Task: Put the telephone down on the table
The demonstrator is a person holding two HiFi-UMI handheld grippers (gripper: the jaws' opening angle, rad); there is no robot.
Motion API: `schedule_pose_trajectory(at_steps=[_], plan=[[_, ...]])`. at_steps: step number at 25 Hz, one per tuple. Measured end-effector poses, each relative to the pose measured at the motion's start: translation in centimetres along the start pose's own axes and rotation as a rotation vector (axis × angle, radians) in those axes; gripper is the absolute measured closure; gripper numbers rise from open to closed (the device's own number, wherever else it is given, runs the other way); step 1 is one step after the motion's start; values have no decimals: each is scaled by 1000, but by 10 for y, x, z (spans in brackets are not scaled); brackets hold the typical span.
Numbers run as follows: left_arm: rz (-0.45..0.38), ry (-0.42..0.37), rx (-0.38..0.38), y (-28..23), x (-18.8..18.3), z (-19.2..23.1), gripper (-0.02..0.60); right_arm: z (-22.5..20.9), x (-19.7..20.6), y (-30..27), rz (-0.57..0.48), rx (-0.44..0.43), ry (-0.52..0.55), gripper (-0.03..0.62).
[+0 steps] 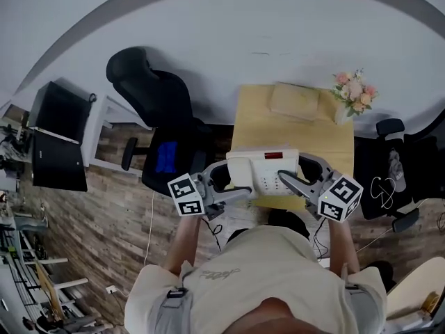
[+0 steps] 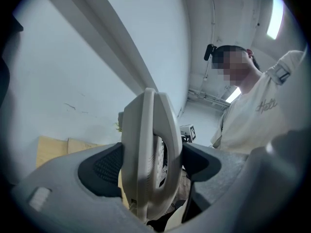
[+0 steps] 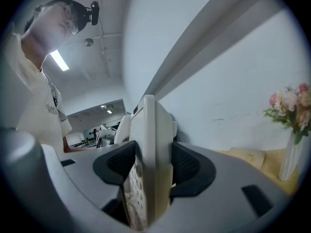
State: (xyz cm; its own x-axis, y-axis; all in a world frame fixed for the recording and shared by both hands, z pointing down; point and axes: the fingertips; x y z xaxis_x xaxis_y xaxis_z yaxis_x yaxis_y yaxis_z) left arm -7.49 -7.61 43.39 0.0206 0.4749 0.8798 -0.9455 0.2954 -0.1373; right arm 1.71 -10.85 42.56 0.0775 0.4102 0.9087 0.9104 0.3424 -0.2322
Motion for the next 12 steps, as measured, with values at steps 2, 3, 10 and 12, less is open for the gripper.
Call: schedule_pose_trajectory(at_steps=[2,3,10,12], plan=[[4,7,5,-16,-8,14,198,-21,-6,2,0,7,-6,365],[9,13,8,-23,-9,20,198,-30,-6,3,1,10,-15,365],[28,71,22,-57,-2,56,198,-78,4,4,41,15,-61,365],[22,93,34,-59,0,61,198,-83,5,2,54,27,-71,365]])
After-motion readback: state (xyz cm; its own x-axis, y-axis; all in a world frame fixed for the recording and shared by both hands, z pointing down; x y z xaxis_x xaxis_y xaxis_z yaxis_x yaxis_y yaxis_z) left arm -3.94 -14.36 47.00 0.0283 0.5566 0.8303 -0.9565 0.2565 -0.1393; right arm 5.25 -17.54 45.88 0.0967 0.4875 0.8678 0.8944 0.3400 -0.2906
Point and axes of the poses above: the fingertips, and each gripper's own axes: y backward along the fingers, z to its left, x out of its underside, and after that the axes turned 7 degrees about z, right-handed
